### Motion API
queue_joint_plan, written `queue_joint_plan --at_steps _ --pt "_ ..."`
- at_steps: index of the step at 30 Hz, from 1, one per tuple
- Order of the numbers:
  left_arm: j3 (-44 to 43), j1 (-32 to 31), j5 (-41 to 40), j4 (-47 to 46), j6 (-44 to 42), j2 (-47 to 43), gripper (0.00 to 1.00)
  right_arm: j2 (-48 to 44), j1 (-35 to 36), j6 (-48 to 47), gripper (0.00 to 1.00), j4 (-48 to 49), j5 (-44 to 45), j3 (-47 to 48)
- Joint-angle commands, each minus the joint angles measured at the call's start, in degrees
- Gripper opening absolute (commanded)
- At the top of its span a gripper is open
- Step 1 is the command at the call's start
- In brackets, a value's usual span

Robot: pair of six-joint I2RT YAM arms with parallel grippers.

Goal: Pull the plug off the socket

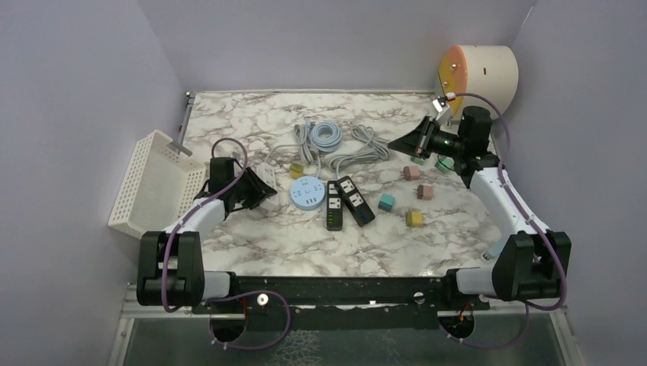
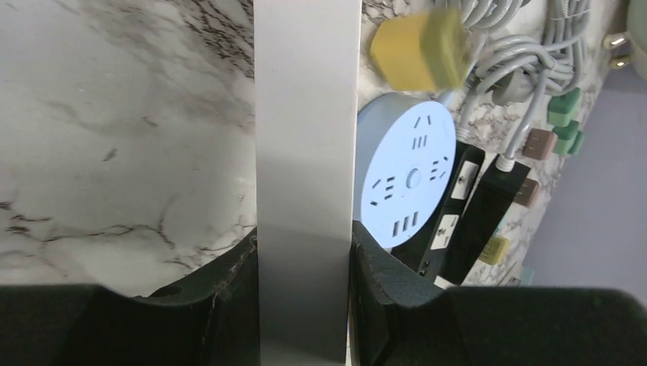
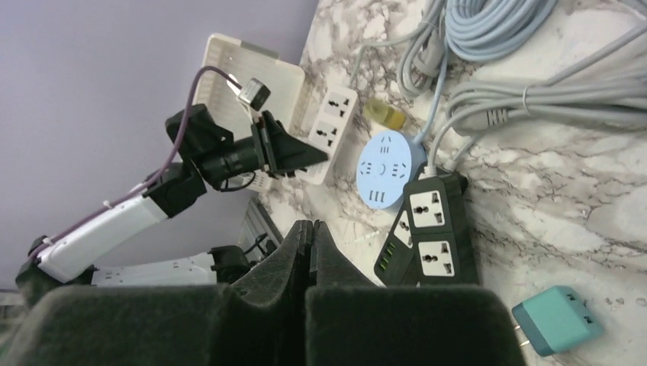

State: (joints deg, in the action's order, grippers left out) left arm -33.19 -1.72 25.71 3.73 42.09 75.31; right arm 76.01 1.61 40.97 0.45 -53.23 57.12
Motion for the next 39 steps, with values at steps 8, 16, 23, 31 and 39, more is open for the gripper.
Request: queue_joint_plan --at_steps 8,16,23,31,39 --pt "-4.4 2.2 -4.8 3.7 -5.4 -0.8 0.00 5.9 20.6 -19.4 0.01 -20.8 27.9 13.2" --pt "-4.2 9.9 -2.9 1.8 -6.5 1.9 0.00 26.4 37.3 -23.1 0.63 -23.3 40.0 32.1" --pt "-8.7 11.2 0.2 -1.2 -6.0 8.5 0.00 43.2 40.3 -25.3 0.76 -23.3 42.3 49.2" --pt "-14.6 11.2 4.0 -4.3 -3.9 16.6 0.00 60.4 43.5 -27.8 0.76 -26.8 40.4 71.4" --pt "-18.3 11.2 6.2 -5.2 -2.8 24.4 0.00 68.9 44.5 -34.8 0.79 -21.9 40.2 79.2"
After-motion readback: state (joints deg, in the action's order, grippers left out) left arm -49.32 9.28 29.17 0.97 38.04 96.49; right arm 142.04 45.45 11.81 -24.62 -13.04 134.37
